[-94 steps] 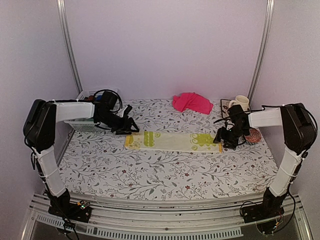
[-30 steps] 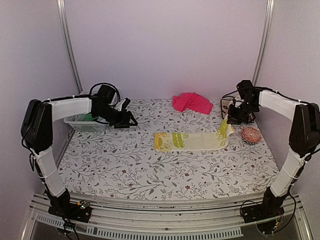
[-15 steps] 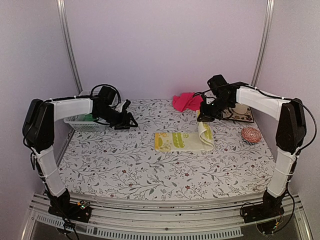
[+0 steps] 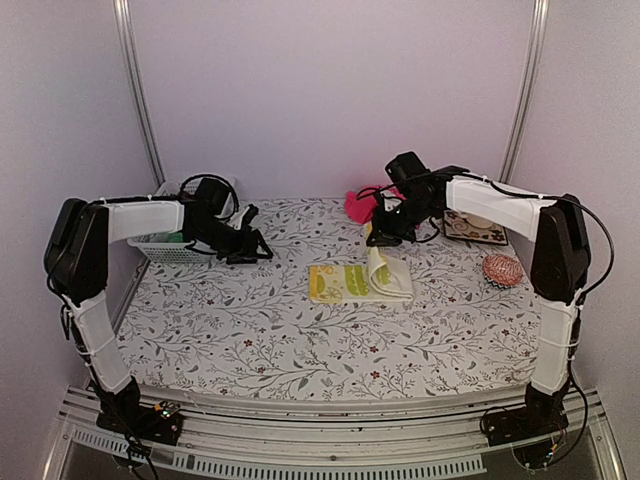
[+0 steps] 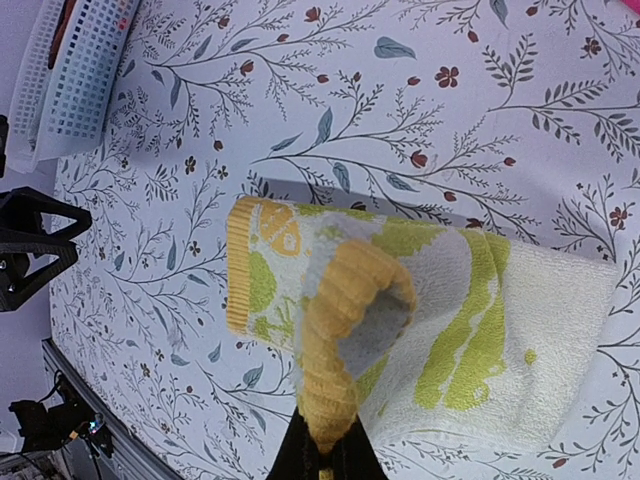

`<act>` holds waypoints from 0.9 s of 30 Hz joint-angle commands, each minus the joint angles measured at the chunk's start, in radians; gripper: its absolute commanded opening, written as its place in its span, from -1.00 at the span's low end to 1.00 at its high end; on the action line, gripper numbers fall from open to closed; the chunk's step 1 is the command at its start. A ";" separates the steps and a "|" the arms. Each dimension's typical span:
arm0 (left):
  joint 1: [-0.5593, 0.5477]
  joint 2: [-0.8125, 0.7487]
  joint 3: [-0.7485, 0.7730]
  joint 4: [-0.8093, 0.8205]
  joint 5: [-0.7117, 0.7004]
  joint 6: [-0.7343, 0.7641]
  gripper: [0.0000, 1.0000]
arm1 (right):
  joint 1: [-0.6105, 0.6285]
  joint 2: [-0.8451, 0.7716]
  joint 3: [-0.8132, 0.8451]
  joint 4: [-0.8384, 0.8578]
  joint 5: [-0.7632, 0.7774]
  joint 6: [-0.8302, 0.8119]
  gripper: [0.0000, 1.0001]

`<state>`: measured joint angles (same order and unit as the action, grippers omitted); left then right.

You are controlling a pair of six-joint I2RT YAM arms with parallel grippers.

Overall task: Roll the towels
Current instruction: Fold the towel at the center of the board.

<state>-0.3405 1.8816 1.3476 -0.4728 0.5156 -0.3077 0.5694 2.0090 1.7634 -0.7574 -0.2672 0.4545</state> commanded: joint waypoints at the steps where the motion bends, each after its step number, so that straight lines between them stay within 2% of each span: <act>1: 0.008 -0.030 -0.025 0.029 0.013 -0.005 0.15 | 0.014 0.039 0.058 0.030 -0.001 0.014 -0.97; 11: 0.013 -0.041 -0.046 0.036 0.019 -0.003 0.15 | 0.031 0.100 0.127 0.035 -0.018 0.009 -0.97; 27: 0.018 -0.034 -0.041 0.035 0.030 -0.002 0.15 | 0.073 0.166 0.110 0.041 -0.039 -0.030 -0.96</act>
<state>-0.3317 1.8725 1.3090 -0.4526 0.5312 -0.3080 0.6312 2.1315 1.8595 -0.7361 -0.2863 0.4397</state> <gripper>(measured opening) 0.576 0.034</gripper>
